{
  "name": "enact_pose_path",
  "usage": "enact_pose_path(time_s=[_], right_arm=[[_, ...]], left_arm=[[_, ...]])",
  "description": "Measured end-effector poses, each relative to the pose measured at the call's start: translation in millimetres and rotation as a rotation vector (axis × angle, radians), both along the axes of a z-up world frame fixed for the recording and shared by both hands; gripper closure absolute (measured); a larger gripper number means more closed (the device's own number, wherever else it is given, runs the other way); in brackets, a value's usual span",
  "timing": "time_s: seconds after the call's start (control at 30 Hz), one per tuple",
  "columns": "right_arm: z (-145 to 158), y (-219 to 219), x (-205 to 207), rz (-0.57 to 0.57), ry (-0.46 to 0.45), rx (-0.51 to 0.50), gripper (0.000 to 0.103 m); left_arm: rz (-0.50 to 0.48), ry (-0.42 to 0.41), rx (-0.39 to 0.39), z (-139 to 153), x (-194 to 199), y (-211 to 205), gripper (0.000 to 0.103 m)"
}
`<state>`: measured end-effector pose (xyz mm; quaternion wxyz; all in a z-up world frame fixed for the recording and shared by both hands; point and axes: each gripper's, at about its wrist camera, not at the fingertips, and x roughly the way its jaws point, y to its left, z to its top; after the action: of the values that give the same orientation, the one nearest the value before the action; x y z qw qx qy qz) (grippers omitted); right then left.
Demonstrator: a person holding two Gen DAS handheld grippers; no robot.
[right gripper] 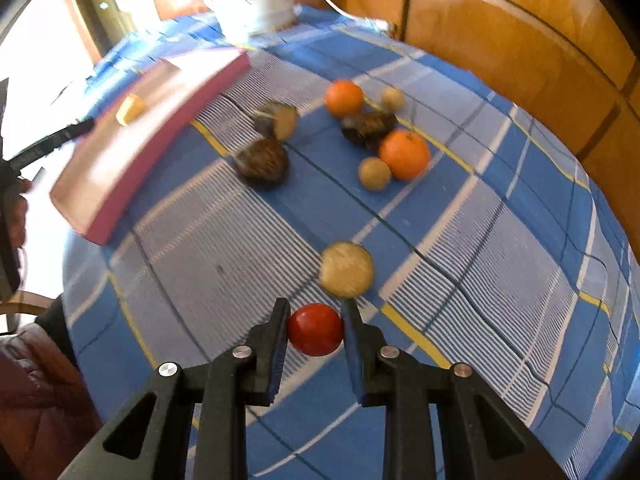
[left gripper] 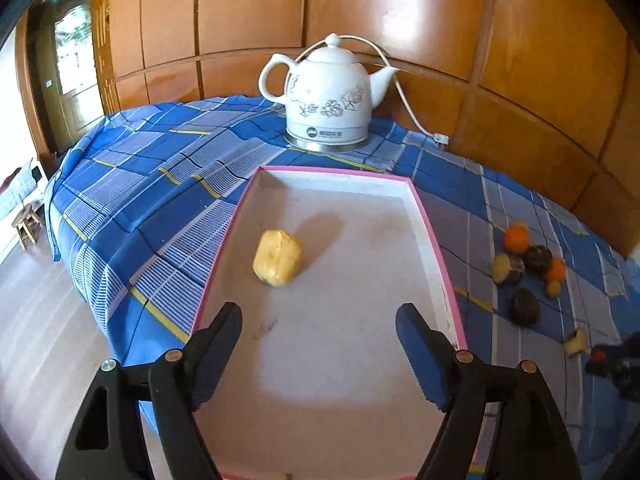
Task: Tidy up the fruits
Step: 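Carry the cherry tomato into the tray and open the right gripper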
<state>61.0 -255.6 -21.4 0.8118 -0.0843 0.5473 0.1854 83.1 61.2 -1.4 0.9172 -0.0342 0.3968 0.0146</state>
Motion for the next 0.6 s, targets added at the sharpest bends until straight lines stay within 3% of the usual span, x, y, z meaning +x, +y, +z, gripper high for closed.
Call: enact_pose_path(time_s=[0.3,0.6], right_arm=[[5,19,-4,0.055,-0.007,0.093,0.077],[7,76,1,0.106,-0.011,0.119,0.077]], left_arm=[[-0.017,-0.012,0.02,-1,-15,-5,0.022],[-0.003,-0.032,0.012,2,-22,5,0.013]])
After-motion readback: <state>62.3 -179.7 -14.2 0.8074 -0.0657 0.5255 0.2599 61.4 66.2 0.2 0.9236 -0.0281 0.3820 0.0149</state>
